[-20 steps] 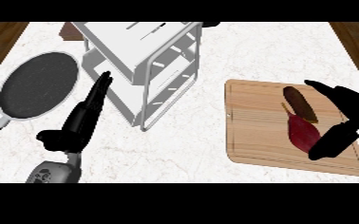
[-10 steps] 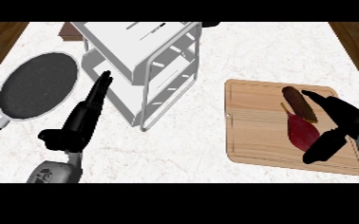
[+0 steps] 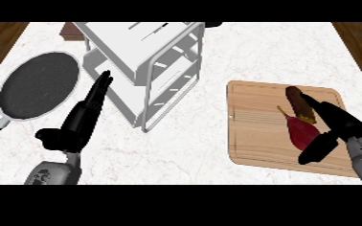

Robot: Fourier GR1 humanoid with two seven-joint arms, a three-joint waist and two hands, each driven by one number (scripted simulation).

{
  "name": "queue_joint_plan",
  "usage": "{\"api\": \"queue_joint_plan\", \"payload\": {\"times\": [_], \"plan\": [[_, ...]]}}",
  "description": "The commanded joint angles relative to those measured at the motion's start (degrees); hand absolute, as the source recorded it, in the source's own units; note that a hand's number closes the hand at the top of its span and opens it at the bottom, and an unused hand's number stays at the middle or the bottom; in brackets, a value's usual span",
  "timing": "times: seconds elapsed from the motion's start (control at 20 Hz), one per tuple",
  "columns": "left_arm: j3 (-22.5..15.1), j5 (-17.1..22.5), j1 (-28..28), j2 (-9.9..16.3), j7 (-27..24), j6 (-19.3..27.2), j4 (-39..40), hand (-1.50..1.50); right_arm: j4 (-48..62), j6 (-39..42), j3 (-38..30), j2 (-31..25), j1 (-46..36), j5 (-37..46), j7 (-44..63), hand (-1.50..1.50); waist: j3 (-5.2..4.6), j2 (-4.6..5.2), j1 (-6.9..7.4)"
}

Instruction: Pick the pear from the cutting board and place it in the tiered basket

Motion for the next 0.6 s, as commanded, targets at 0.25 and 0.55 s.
{"api": "queue_joint_plan", "payload": {"times": [0.25,0.55], "plan": [[-1.07,-1.43,-0.72,-2.58,3.72,0.62,5.18,0.0,3.69,-6.27,-1.88,5.35,0.06,5.2,-11.36,1.5,-0.58,0.96,-0.37],[-0.75,-1.12,4.24,-2.28,1.0,-1.28,3.82,0.0,0.93,-5.46,-4.04,5.14,0.29,5.49,-11.36,1.5,-0.64,0.78,-0.47]]}}
